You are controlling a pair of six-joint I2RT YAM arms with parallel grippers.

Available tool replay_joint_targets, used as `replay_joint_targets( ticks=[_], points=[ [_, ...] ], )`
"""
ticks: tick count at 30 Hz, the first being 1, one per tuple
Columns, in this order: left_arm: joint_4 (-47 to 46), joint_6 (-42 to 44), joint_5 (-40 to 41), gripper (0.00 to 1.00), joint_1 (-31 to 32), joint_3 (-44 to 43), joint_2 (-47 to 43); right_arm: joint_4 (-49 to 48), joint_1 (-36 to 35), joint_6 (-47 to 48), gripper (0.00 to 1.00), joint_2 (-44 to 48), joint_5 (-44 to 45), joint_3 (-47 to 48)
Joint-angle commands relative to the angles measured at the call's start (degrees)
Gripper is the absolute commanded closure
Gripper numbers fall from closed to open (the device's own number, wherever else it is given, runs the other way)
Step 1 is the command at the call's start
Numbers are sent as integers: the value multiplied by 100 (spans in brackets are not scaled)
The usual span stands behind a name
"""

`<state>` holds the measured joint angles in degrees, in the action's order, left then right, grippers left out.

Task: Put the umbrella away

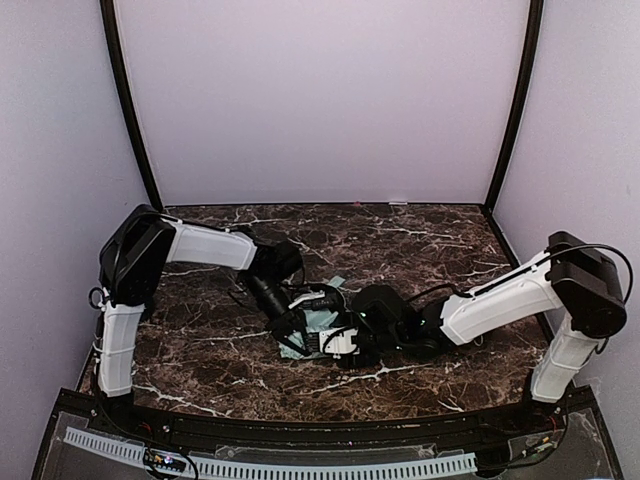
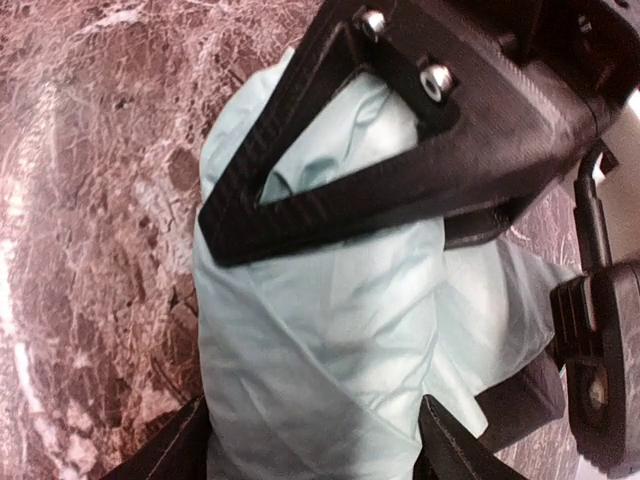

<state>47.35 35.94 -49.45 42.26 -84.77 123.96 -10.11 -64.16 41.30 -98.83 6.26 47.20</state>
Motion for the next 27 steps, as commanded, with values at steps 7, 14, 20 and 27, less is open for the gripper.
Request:
replay_joint_targets(
  ticks=[7,14,20,27],
  points=[
    [764,-154,207,100,63,330,579,-14,-167,-180,35,-168,-214,-8],
    [639,-277,112,100,63,281,726,126,-313,-351,58,-567,-527,399],
    [-48,-980,293,73,-41,272,633,344,-309,-399,88,-391,-524,252],
    [-2119,-1832,653,31,-373,1132,-839,920,-261,-685,96,-169,-316,65]
  ],
)
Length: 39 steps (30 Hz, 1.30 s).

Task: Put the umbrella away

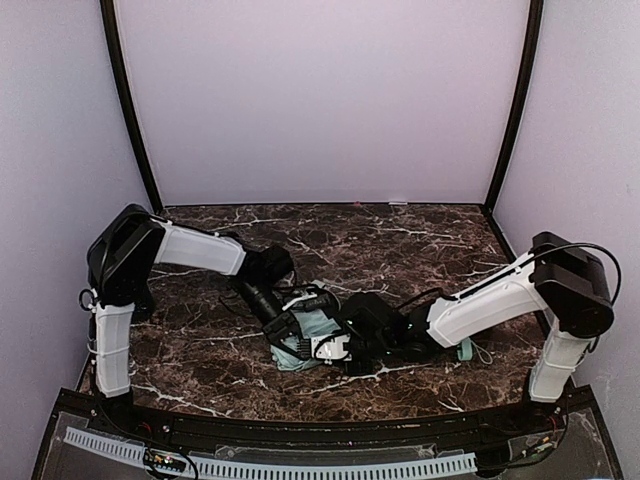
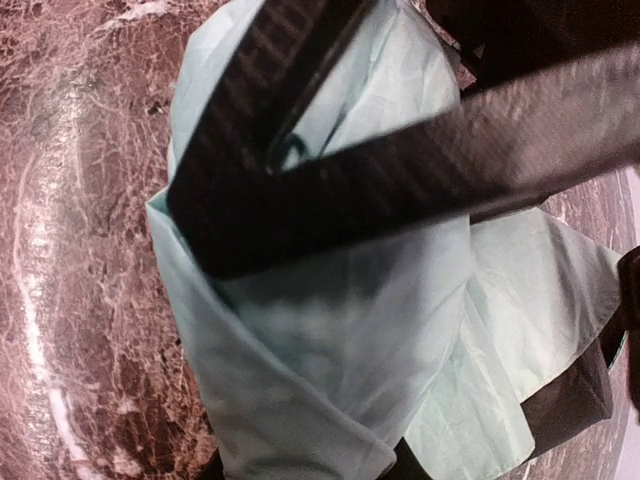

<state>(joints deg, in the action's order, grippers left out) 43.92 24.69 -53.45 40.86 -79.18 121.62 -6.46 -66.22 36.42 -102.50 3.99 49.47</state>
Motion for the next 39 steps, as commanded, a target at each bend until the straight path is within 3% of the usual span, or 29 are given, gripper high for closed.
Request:
replay_joint_targets(
  ticks=[1,6,11,14,17,19,23,26,33,39],
  points=[
    [-2057,-774,1270,30,-276,730,-851,683,-17,-271,96,230,-122,-161],
    [-3381,-887,2118,27,-401,1623,-2167,1514,287,-746,98,266,-519,51],
    [-4920,-696,3072,30,-412,3064,-3580,2493,824,-1211,99,8,-1615,506],
    [-5604,-272,2783,39,-404,3780,-4351,3098,1085,-1350,99,-359,-2168,912],
    [-5639,287,2432,46,-289,4123,-4688,3618,1311,-1449,99,-725,-2607,1278],
    [-5360,843,2831,46,95,4128,-4679,3851,1448,-1457,99,-880,-2946,1414],
    [-5039,1957,4058,25,1040,3959,-4196,4106,1644,-1497,99,-1099,-3397,1608],
    [-4907,2207,4255,18,1189,3641,-3689,4323,1681,-1453,100,-1265,-3515,1867],
    [-5010,2674,4927,15,1459,3127,-2741,4685,1691,-1049,100,-1426,-4096,2122],
    [-4397,2710,5018,19,1469,2797,-2097,4778,1733,-854,96,-1510,-4438,2391]
  ],
)
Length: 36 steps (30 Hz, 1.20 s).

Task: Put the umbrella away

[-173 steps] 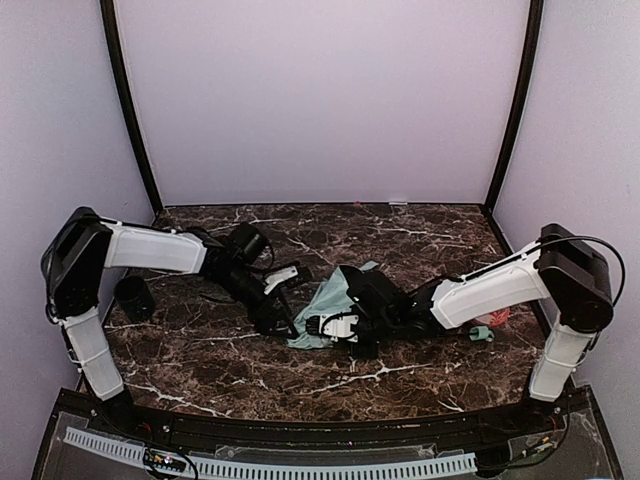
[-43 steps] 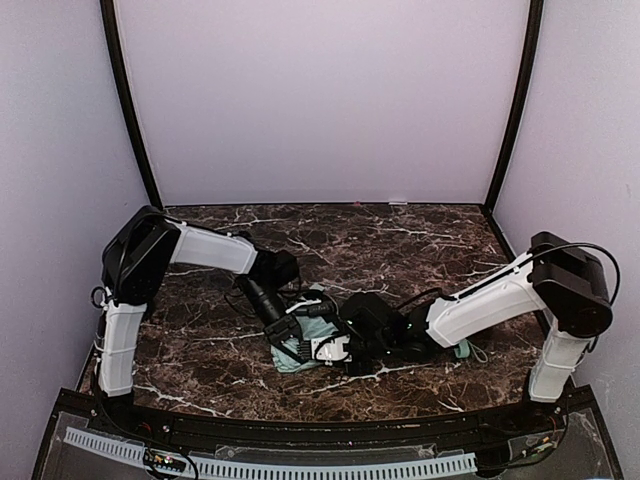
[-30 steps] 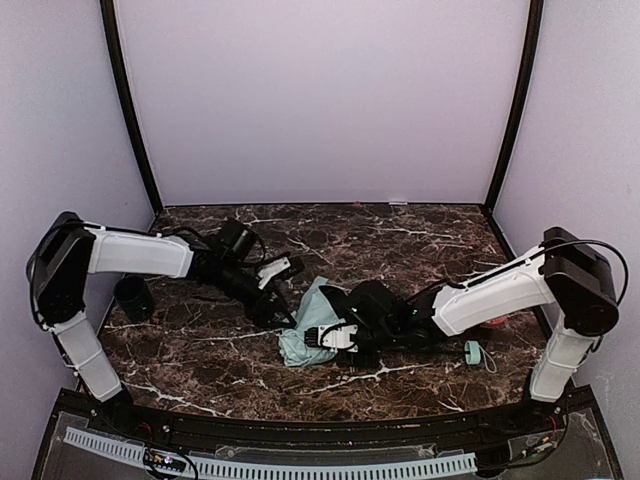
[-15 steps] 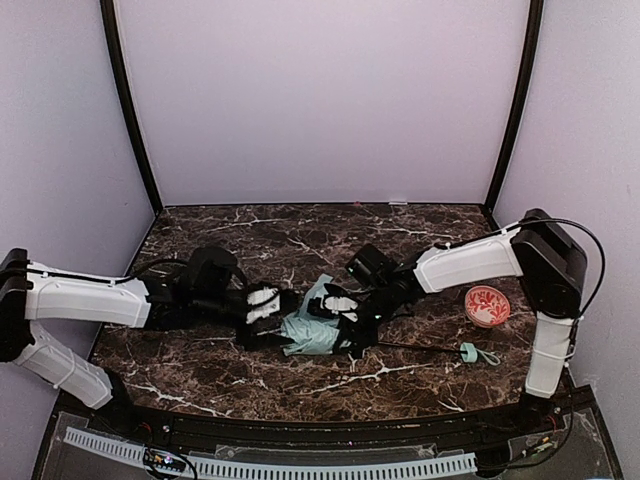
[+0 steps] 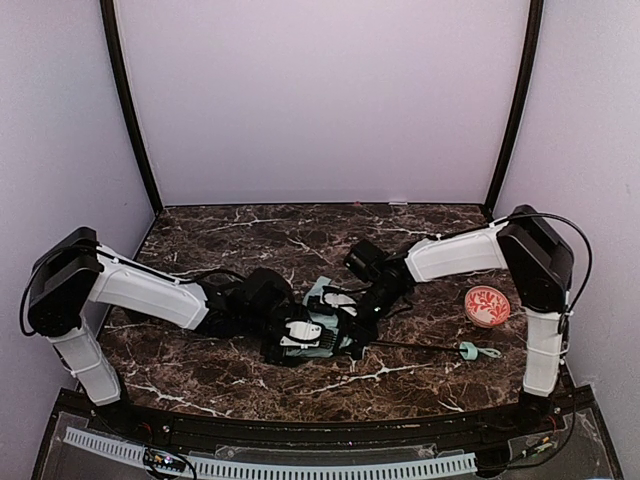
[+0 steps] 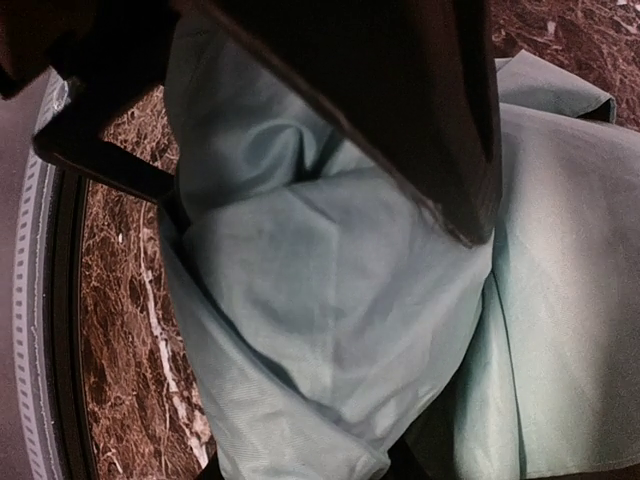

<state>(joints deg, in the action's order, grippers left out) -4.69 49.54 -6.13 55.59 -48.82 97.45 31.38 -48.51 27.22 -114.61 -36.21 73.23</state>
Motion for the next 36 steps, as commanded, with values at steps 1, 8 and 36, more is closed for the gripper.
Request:
replay_joint_targets(
  ticks=[1,8,36],
  points=[
    [623,185,259,22,-5,-318,414,947,-3,43,95,-295,-464,76],
    [1531,-196,-275,74,-5,-661,635,277,351,-381,64,-109,-560,239],
    [3956,-1114,-2602,100,-985,-2286,1768,-3711,-427,-593,32,1489,2214,-2311]
  ],
)
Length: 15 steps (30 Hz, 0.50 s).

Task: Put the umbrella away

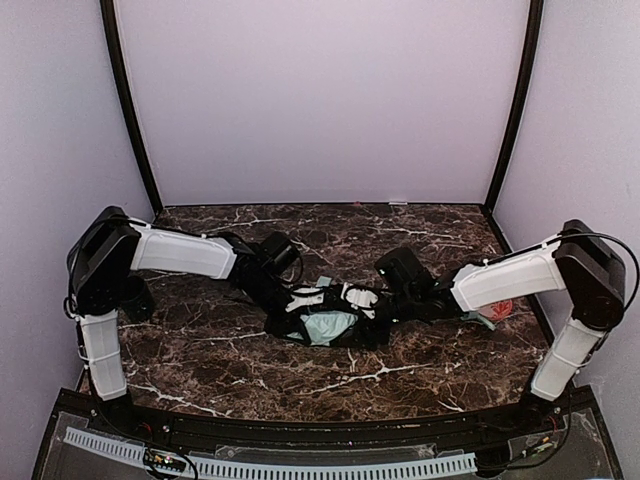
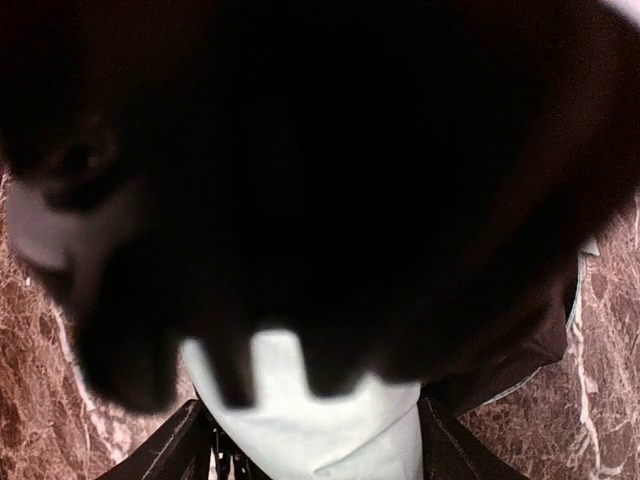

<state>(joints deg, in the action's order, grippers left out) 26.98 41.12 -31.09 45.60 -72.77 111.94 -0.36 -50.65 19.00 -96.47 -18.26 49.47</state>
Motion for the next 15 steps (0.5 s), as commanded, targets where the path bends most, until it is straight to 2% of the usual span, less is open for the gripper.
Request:
replay_joint_targets(
  ticks=[1,5,6,7,9,10,12,15],
  points=[
    [750,-314,-186,100,-23,106,315,-561,-251,287,32,-382,418,36],
    [604,-424,-315,99,-153,65,320,-690,-288,306,35,-480,270,-88],
    [584,-436,-320,96,-166,55,320,-729,-283,279,40,-493,198,-118],
    [570,-462,-320,92,-180,45,320,-744,-280,253,51,-507,157,-121],
    [404,-639,-131,69,-199,79,292,-760,-253,207,72,-520,162,-128],
    [297,-751,14,57,-207,133,250,-771,-212,184,77,-507,156,-150],
    [7,-861,254,45,-239,324,49,-838,-103,140,80,-458,65,-236],
    [-854,-938,643,35,-268,900,-659,-849,80,68,83,-396,-168,-305]
  ],
)
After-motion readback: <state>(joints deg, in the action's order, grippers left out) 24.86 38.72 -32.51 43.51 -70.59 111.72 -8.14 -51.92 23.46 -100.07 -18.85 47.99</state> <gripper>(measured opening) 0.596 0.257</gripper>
